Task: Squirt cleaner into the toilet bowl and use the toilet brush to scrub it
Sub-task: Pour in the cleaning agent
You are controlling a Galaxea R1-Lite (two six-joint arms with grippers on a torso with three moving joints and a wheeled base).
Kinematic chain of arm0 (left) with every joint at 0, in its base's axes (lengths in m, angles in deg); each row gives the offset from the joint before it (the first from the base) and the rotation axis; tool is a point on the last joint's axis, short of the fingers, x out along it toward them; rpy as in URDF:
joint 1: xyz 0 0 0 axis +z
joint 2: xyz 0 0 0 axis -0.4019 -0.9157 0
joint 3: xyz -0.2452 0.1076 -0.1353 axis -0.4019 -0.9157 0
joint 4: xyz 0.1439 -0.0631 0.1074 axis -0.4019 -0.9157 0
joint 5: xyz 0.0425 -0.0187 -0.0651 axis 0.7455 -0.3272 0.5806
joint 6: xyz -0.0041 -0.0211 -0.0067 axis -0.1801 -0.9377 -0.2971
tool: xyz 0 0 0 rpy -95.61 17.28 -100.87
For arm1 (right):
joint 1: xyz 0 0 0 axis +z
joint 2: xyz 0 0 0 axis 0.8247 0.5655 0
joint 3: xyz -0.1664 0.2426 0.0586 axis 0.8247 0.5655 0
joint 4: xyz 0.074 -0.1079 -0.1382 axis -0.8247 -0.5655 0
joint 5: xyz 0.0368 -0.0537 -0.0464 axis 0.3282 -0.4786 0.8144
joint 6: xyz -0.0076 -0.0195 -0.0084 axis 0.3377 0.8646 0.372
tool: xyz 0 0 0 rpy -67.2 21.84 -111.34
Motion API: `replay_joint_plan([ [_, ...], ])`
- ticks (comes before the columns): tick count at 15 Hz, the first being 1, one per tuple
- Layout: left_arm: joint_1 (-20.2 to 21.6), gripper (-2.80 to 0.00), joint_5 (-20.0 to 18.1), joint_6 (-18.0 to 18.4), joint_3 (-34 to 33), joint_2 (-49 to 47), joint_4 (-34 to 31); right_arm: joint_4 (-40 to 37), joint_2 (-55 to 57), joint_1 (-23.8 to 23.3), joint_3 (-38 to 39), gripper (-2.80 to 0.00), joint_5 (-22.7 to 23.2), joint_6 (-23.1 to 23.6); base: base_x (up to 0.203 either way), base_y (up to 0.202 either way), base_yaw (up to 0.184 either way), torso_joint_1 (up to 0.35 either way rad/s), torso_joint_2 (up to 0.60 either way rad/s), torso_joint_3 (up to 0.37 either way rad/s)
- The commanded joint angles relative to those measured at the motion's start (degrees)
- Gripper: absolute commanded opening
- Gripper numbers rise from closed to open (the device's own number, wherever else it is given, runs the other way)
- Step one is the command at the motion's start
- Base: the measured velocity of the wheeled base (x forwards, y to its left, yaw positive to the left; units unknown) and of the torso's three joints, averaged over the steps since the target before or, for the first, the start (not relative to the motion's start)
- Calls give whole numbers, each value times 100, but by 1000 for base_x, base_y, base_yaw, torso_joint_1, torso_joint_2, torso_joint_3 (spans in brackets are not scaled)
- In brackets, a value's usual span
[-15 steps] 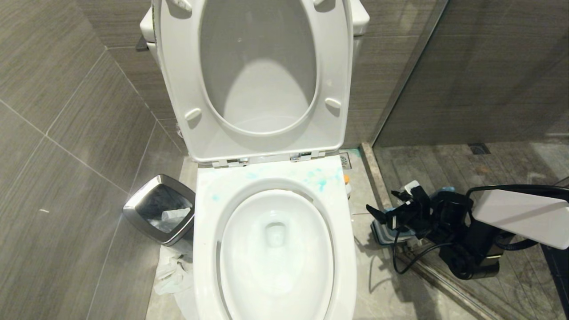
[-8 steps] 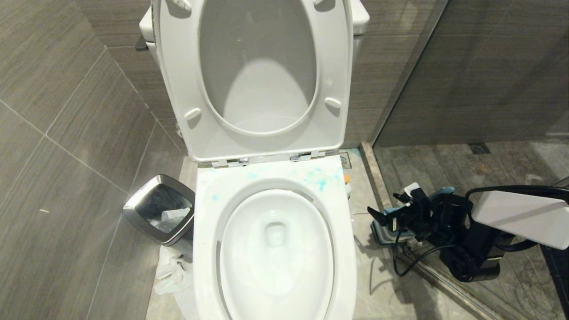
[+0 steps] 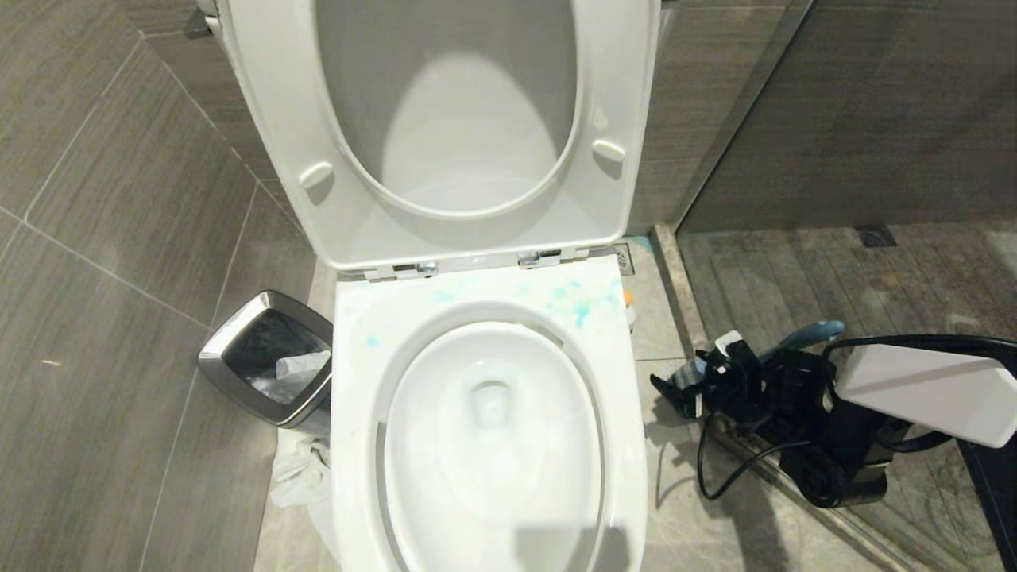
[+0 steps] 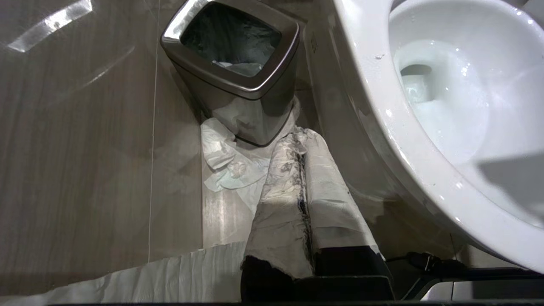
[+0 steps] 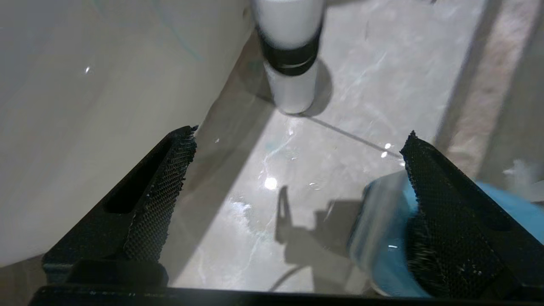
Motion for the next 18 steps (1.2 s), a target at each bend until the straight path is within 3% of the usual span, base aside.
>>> replay_joint_plan([
  [1, 0, -280, 0, -1, -1, -7, -2, 51, -6, 103, -4, 0, -53, 13, 0, 0, 0, 2, 5, -195],
  [11, 0, -280, 0, -1, -1, -7, 7, 60, -15, 252, -47, 0, -191, 13, 0, 0, 0, 2, 2, -200],
  [18, 0, -280, 0, -1, -1, -7, 16, 55, 34, 252, -380, 0, -224, 7, 0, 0, 0, 2, 3, -41],
])
